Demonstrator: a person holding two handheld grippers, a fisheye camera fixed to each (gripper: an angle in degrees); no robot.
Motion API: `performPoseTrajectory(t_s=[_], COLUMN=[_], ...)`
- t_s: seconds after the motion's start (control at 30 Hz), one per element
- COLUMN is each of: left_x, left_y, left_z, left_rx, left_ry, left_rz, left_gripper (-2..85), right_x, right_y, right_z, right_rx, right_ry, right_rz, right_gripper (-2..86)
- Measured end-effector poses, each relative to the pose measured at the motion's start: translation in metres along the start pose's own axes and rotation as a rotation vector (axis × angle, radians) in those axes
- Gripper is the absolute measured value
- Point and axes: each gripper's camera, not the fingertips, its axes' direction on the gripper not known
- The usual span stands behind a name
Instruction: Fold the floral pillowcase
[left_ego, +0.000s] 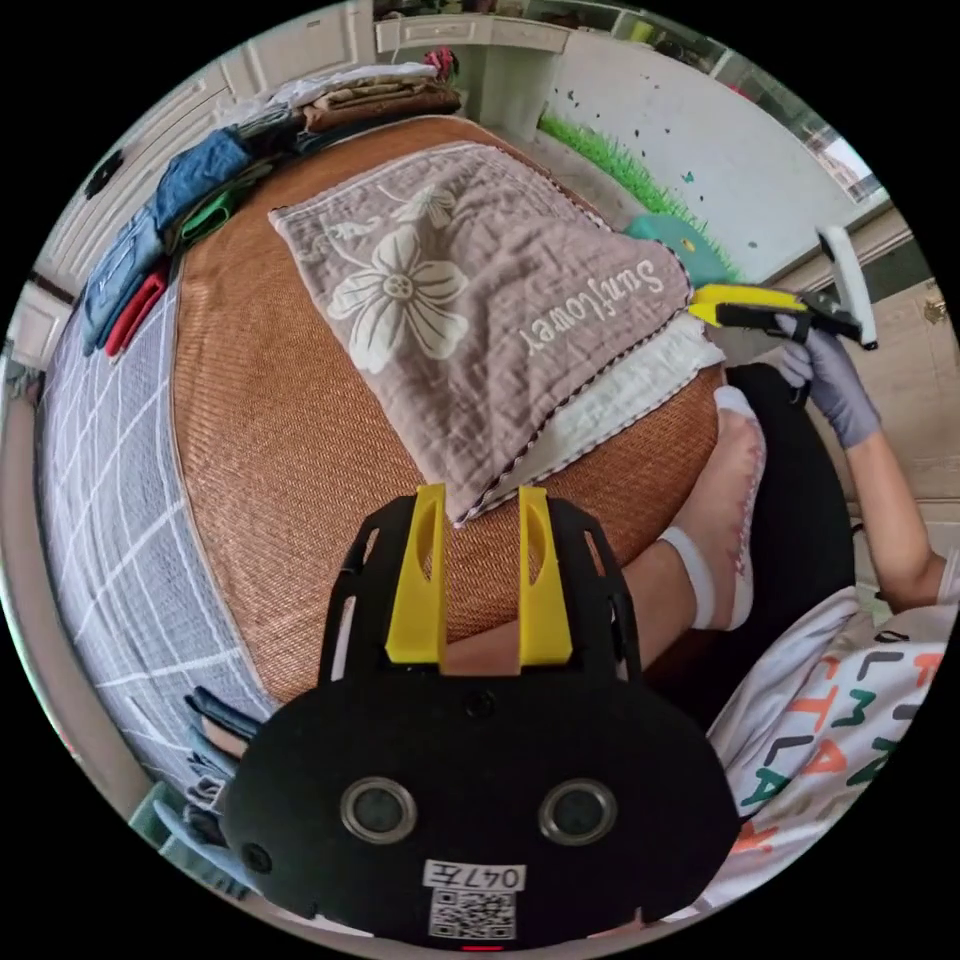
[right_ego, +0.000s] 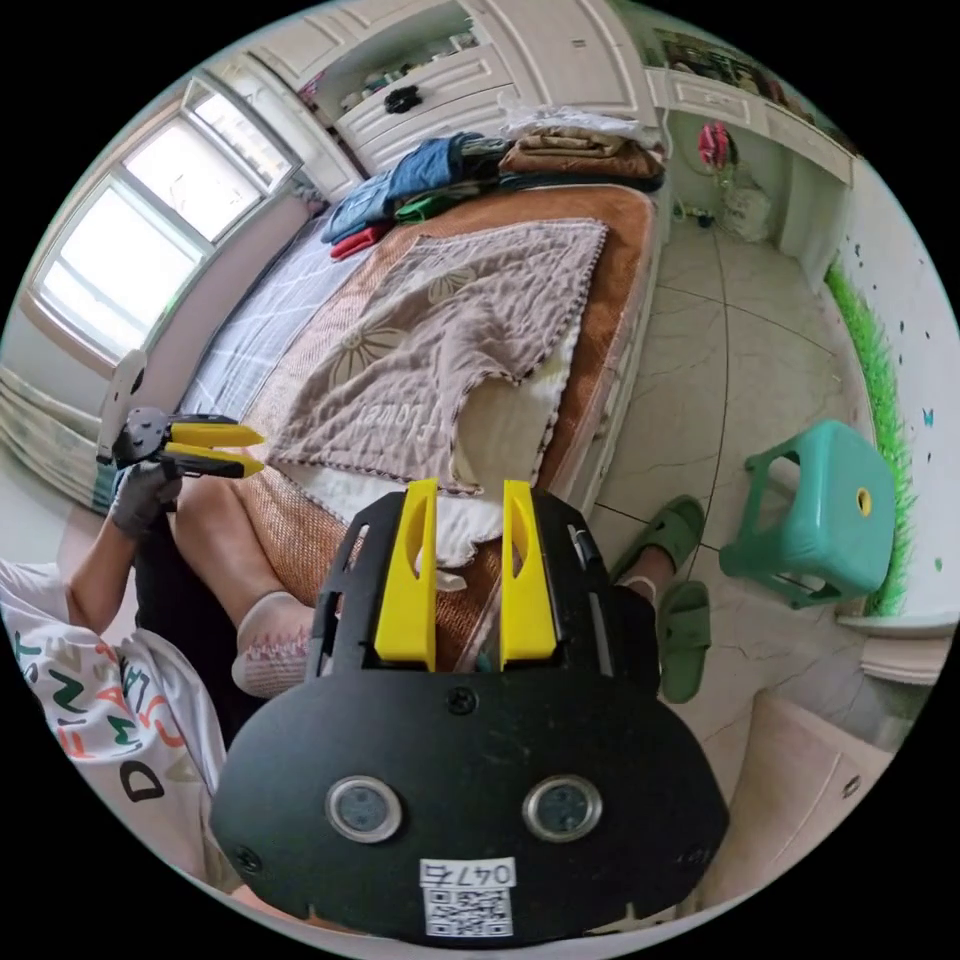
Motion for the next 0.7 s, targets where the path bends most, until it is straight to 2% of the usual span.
performPoseTrajectory(t_s=[0.1, 0.23, 0.3, 0.37, 0.43, 0.53, 0.6, 0.7], left_x=[0.016, 0.018, 0.011, -0.002, -0.024, -0.050, -0.055, -0.051], left_y=[-0.024, -0.044, -0.044, -0.039, -0.033, -0.032, -0.032, -0.032], left_z=[0.011, 0.011, 0.003, -0.004, -0.002, 0.015, 0.027, 0.045], left_rx=[-0.110, -0.107, -0.089, -0.064, -0.063, -0.097, -0.138, -0.183], left_ry=[-0.135, -0.251, -0.210, -0.143, -0.052, 0.041, 0.078, 0.040], left_rz=[0.030, 0.016, 0.003, -0.020, -0.052, -0.094, -0.082, -0.024], left_gripper=[9.1, 0.7, -0.1, -0.4, -0.6, -0.6, -0.7, -0.6], right_x=[0.003, 0.008, 0.006, 0.006, 0.020, 0.049, 0.058, 0.063], right_y=[-0.019, -0.042, -0.042, -0.032, -0.019, -0.010, -0.008, -0.005], right_z=[0.007, -0.014, -0.037, -0.048, -0.031, 0.016, 0.034, 0.036], right_rx=[-0.040, -0.064, -0.025, -0.011, -0.068, -0.183, -0.222, -0.195], right_ry=[-0.038, -0.085, -0.156, -0.146, -0.109, -0.204, -0.206, -0.220], right_rz=[-0.047, 0.000, 0.030, 0.070, 0.142, 0.240, 0.265, 0.274], right_gripper=[-0.3, -0.9, -1.0, -1.0, -1.0, -1.0, -0.9, 0.2])
